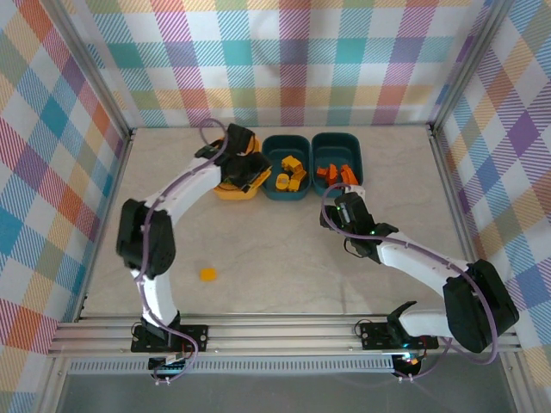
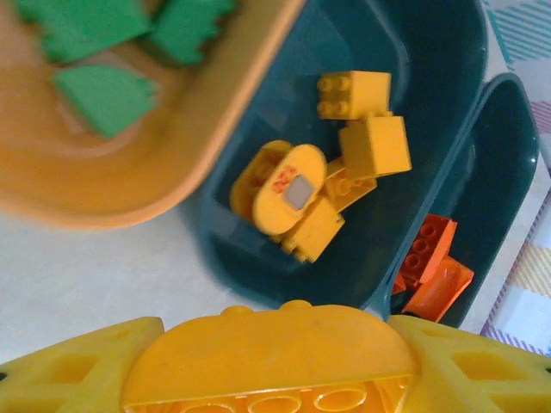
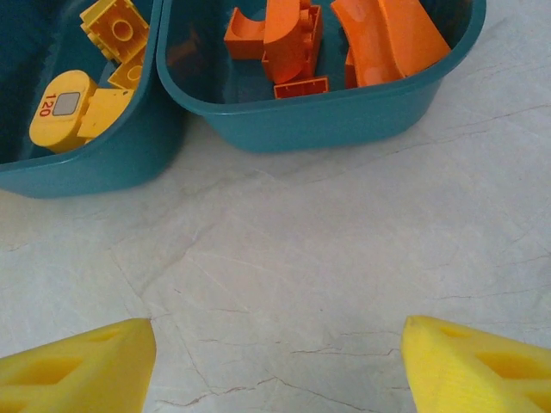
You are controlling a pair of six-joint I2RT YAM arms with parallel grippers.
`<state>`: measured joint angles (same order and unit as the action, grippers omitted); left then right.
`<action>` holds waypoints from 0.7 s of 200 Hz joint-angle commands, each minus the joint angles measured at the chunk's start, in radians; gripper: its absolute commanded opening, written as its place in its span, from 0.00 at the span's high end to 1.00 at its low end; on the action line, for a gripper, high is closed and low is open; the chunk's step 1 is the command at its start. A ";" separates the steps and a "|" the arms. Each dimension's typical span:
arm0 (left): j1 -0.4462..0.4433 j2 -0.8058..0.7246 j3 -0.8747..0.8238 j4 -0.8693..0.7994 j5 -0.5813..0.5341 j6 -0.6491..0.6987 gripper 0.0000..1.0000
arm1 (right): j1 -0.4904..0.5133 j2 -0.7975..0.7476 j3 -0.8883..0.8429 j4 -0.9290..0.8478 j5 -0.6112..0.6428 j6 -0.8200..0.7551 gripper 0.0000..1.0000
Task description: Sort the legos into containers by color
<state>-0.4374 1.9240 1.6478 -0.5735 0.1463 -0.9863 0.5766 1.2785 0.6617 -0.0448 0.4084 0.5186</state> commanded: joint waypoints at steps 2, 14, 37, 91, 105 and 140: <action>-0.002 0.139 0.139 -0.032 0.007 0.097 0.42 | 0.007 -0.010 -0.015 0.028 0.022 0.003 0.25; -0.011 0.204 0.221 -0.043 0.031 0.119 0.42 | 0.006 -0.007 -0.014 0.028 0.020 0.004 0.25; -0.037 0.299 0.369 -0.106 0.022 0.157 0.40 | 0.006 0.000 -0.009 0.028 0.012 0.003 0.25; -0.064 0.291 0.482 -0.176 -0.014 0.244 0.09 | 0.006 0.027 0.004 0.029 -0.016 0.004 0.24; -0.071 0.231 0.451 -0.185 -0.044 0.278 0.00 | 0.006 0.031 0.004 0.030 -0.020 0.007 0.23; -0.074 -0.120 0.009 -0.129 -0.146 0.258 0.00 | 0.006 0.017 -0.002 0.024 -0.025 0.012 0.23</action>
<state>-0.5037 2.0926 1.9270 -0.6960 0.1013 -0.7311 0.5766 1.3010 0.6613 -0.0410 0.3988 0.5198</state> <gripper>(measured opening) 0.999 0.768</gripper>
